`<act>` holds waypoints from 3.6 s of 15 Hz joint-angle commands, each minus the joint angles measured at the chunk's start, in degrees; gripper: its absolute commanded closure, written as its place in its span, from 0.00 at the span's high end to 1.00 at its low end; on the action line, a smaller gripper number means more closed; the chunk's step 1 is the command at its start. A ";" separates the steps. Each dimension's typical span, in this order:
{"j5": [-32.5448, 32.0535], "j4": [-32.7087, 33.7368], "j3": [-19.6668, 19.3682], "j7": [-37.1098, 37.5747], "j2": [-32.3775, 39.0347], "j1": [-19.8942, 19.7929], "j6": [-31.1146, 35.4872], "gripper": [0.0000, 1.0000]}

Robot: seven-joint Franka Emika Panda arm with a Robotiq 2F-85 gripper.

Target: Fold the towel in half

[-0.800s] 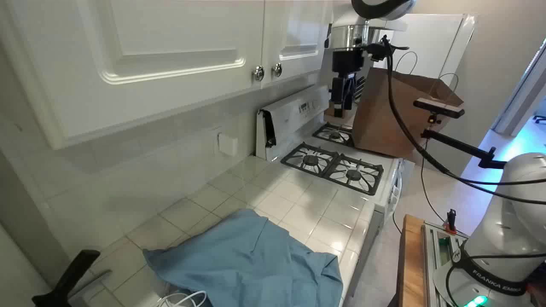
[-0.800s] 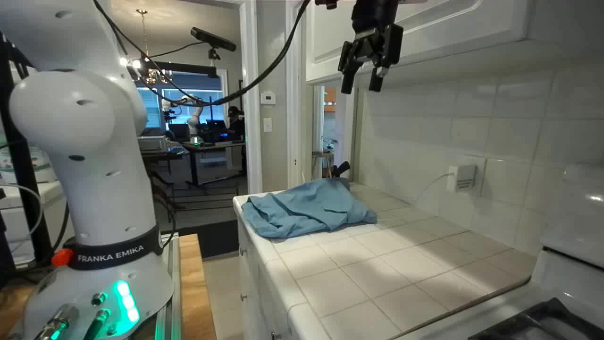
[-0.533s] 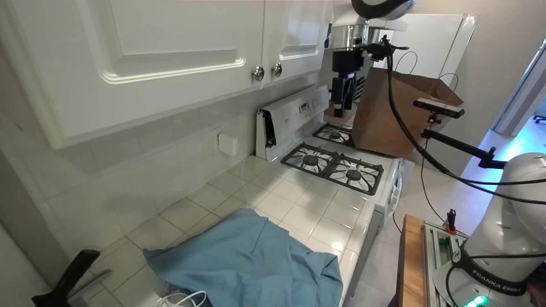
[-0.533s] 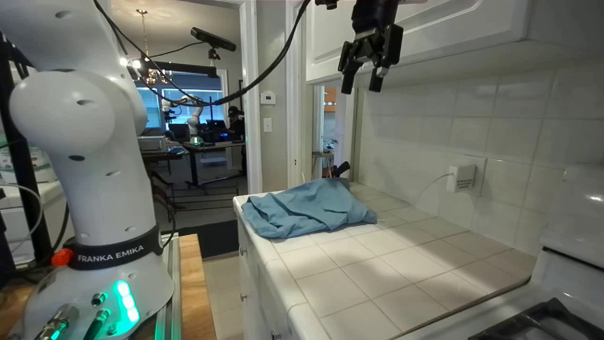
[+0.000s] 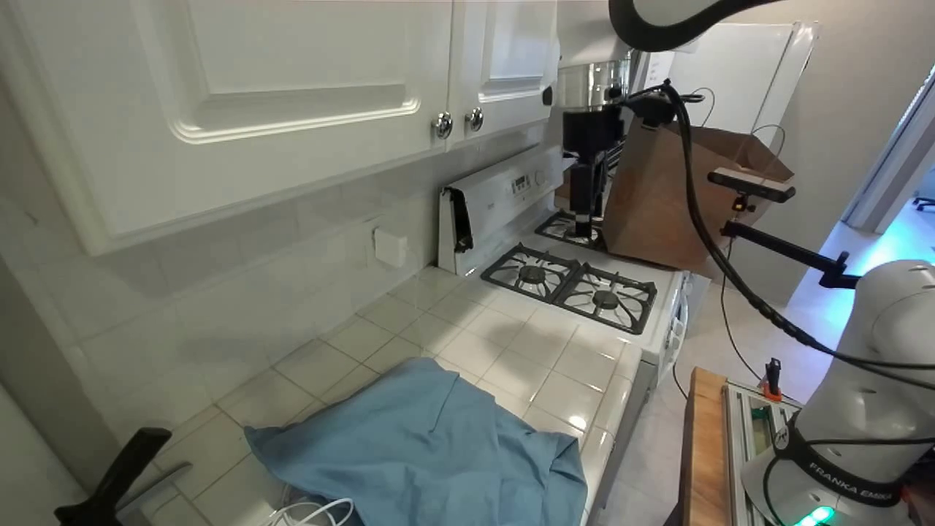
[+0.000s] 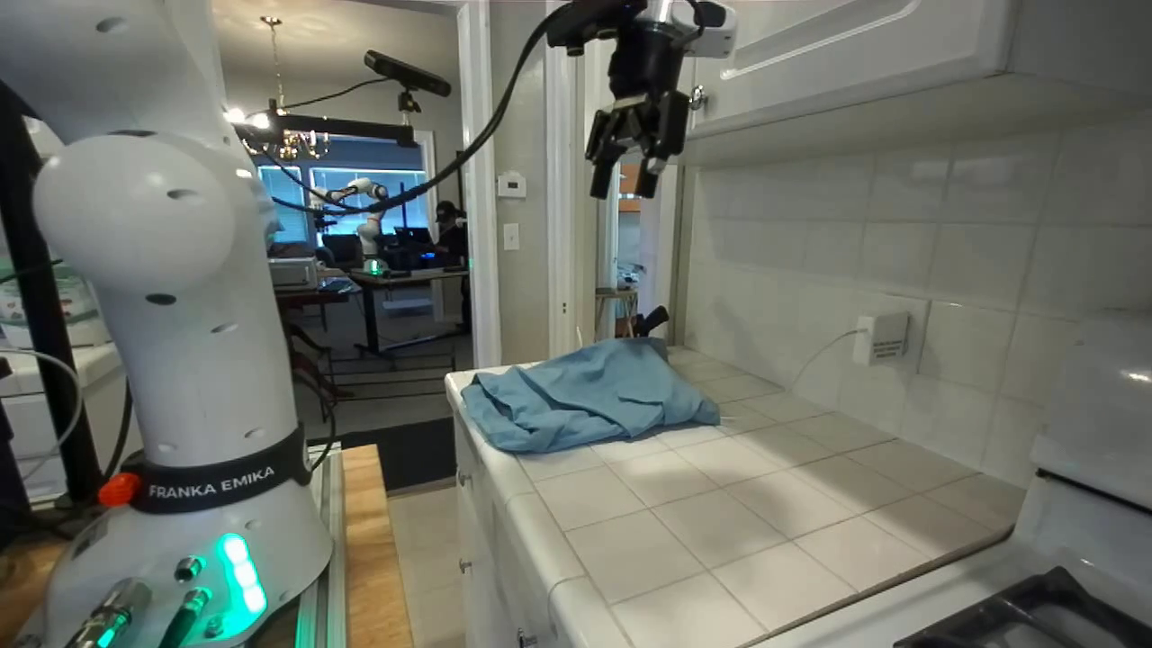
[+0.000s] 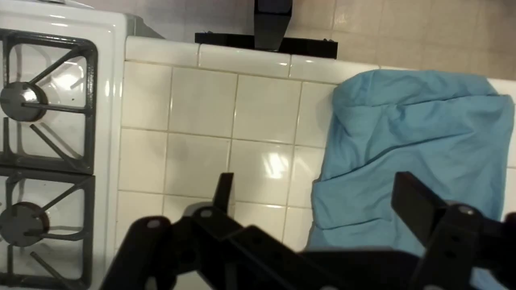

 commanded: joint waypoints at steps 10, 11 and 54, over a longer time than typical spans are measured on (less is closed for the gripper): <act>6.18 -22.98 15.98 10.95 -11.04 13.98 26.90 1.00; 6.12 -24.41 16.78 11.07 -11.34 14.77 28.13 1.00; -50.17 -27.89 49.02 52.80 15.65 10.80 54.78 1.00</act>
